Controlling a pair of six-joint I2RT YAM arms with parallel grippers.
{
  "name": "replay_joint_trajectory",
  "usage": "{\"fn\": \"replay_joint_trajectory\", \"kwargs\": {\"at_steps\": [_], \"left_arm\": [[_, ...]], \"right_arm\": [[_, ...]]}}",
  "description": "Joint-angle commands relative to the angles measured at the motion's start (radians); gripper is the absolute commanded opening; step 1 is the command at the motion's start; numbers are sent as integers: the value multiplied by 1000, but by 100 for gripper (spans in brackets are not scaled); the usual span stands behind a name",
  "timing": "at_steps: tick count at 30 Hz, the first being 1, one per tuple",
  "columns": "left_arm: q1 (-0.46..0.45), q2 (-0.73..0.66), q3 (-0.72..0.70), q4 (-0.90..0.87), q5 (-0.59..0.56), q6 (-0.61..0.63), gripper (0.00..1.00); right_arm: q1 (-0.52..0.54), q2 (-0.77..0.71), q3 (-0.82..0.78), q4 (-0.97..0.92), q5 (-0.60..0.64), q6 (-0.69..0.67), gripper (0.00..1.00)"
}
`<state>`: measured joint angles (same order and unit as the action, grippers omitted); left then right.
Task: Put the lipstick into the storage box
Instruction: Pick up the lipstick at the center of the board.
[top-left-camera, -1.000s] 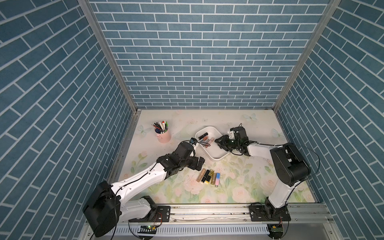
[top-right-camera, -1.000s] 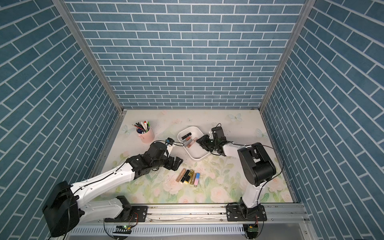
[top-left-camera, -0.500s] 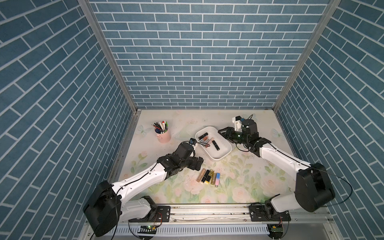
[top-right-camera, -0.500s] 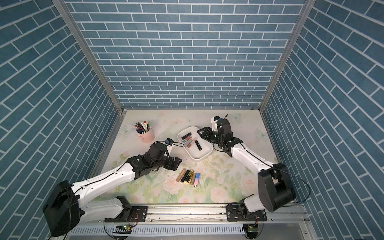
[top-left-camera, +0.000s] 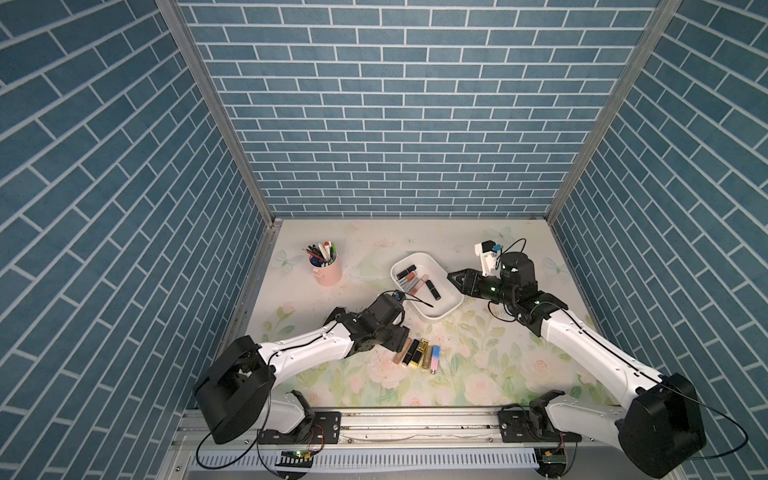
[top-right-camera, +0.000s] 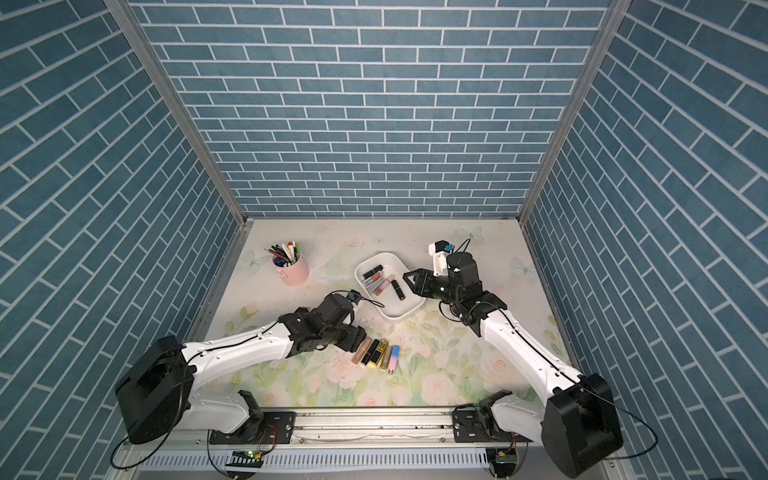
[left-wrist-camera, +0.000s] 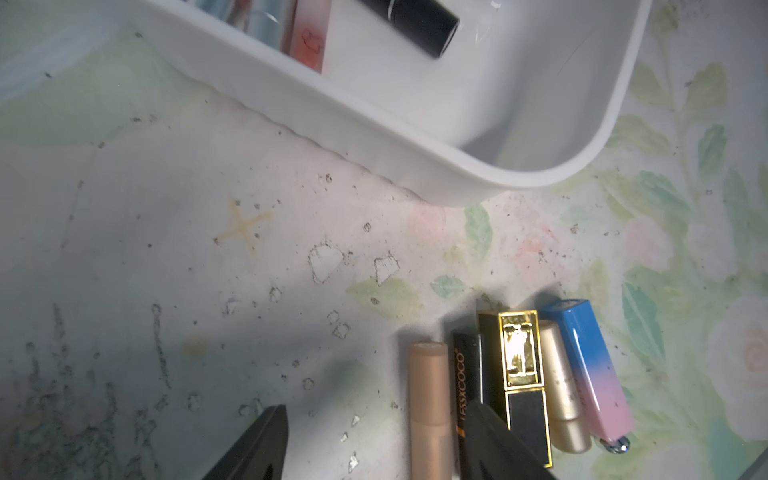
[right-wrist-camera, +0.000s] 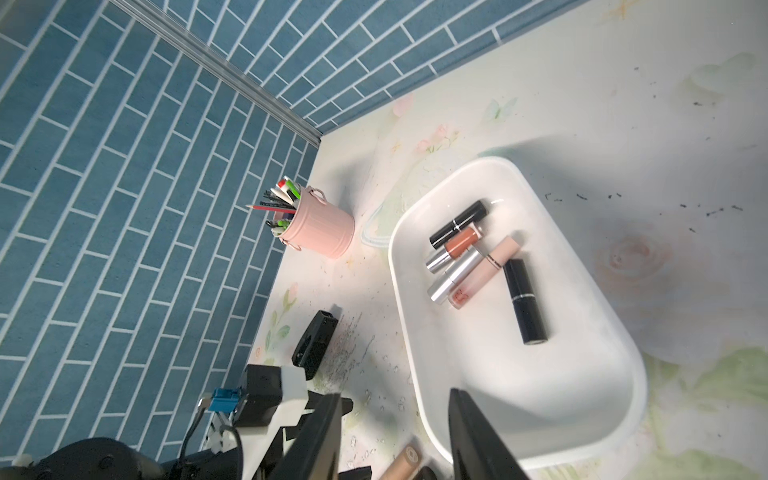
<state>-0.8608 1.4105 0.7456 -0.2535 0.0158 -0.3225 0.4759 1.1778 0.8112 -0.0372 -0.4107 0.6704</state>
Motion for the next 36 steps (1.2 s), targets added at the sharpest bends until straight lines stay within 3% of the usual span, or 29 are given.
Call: {"fn": "replay_joint_trajectory", "kwargs": {"at_steps": [1,36], "left_arm": [[-32,30,31,-34,-2,8,70],[-76,88,-14,-69,2,-1,55]], "right_arm": [[4,-25,-22,-14,-7,-51,47],[4,-51,-72,16,-10,-32,47]]}}
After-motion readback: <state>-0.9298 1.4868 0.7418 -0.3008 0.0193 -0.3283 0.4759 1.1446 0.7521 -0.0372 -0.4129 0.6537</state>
